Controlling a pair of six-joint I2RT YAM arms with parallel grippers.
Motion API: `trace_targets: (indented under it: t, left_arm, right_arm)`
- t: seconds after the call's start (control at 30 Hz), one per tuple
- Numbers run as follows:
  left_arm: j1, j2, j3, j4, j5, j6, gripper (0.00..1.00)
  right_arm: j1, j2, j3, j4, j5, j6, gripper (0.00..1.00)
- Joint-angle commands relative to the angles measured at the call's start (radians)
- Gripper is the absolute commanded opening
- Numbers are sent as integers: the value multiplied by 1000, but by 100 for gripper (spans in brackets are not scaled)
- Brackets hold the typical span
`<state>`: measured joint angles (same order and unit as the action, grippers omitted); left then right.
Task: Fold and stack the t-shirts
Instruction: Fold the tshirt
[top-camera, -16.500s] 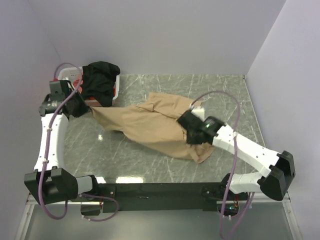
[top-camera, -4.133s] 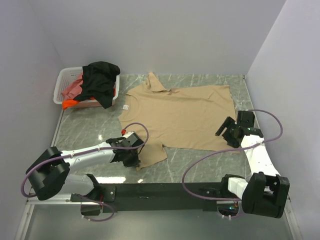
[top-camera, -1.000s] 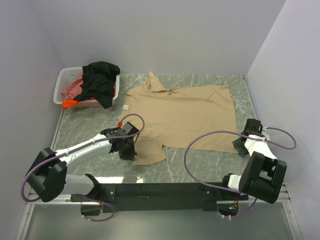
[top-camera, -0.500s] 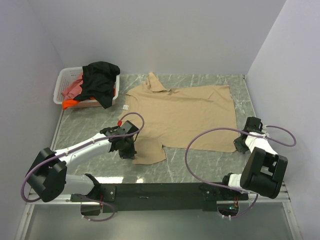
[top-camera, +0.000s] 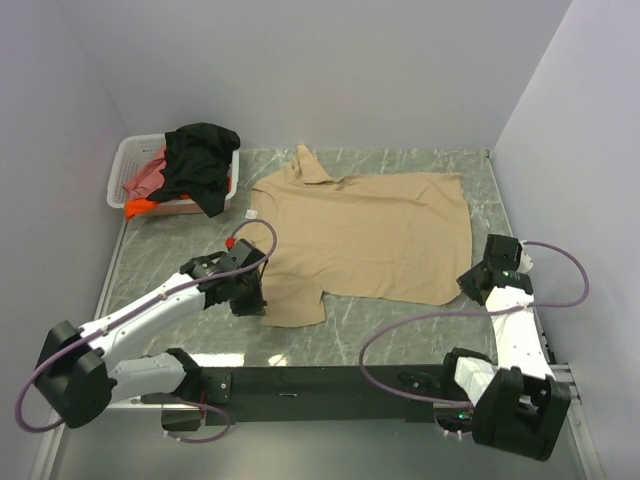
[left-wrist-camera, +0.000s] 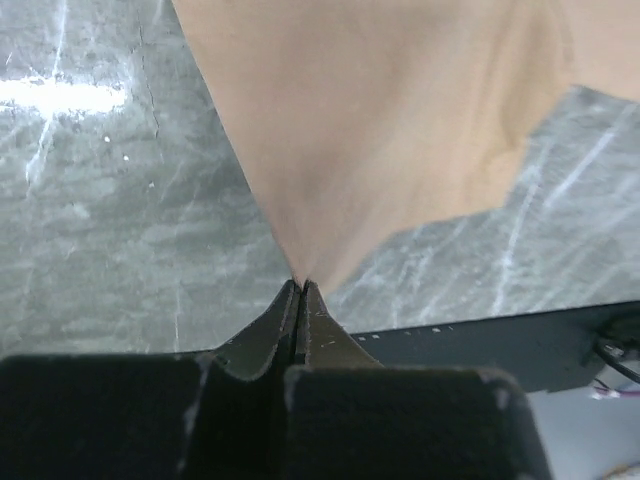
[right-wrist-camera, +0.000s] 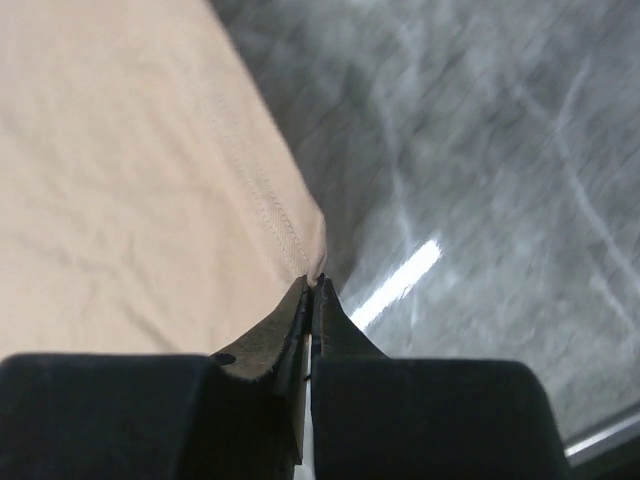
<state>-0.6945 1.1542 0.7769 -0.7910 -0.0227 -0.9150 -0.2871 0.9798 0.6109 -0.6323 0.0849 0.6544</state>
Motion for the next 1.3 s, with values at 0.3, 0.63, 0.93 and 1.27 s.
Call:
trace_targets:
  t: [0.3,0.63,0.93,1.27]
  left_arm:
    - [7,-203,-37,-108,102,-84,1]
    - [7,-333,-74,-211,122,-156,0]
    - [7,-392,-76,-266,148,-196,0]
    - [81,-240,22,-76,216,-124,0]
  right_arm:
    - [224,-136,194,-337,-7,137,0]
    - [282,-291,197,-570,72,129,0]
    - [282,-355,150,-642,79,102,0]
    - [282,-300,230,-623,84,80,0]
